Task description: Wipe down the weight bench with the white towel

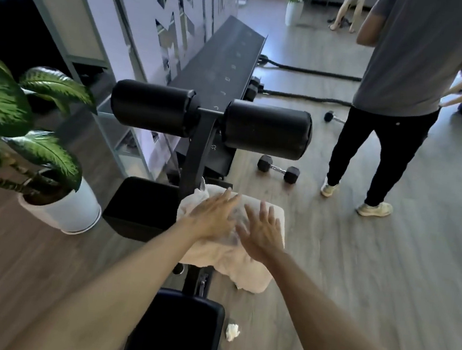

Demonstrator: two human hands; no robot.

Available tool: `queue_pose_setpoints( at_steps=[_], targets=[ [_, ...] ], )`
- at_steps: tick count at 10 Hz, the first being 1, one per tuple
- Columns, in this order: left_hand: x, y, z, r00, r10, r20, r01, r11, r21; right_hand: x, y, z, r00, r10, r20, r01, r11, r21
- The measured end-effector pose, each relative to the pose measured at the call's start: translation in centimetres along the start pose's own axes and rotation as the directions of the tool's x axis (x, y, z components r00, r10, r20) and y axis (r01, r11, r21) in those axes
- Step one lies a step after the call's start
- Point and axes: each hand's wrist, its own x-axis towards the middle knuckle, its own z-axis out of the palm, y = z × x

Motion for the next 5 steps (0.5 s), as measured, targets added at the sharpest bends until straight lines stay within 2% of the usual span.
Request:
queue_pose_setpoints(
  at_steps=[1,2,3,4,5],
  targets=[
    [1.2,-1.0,5.6,0.995,0.009,-0.100,0.005,0.990,0.142,1.2,-0.6,2.6,0.999,0.041,-0.008,-0.041,0.997,-0.070],
    [1.3,-1.7,8.8,0.971,-0.001,-0.239,0.007,1.000,0.024,1.3,-0.3,4.6,0.998,0.057,-0.033,-0.059,0.997,-0.050],
    [1.5,-1.9,10.3,0.905,0.018,-0.424,-0.091,0.984,-0.153,1.1,0.3,5.8,0.995,0.058,-0.086,-0.064,0.996,-0.065],
    [1.6,-2.0,9.8,0.933,-0.009,-0.359,-0.044,0.989,-0.140,1.2,-0.1,5.3,0.996,0.055,-0.065,-0.061,0.994,-0.086],
    [2.0,-1.4,7.5,0.968,-0.073,-0.238,0.046,0.992,-0.117,1.5,-0.6,2.9,0.996,0.074,0.057,-0.073,0.997,-0.012]
  ],
)
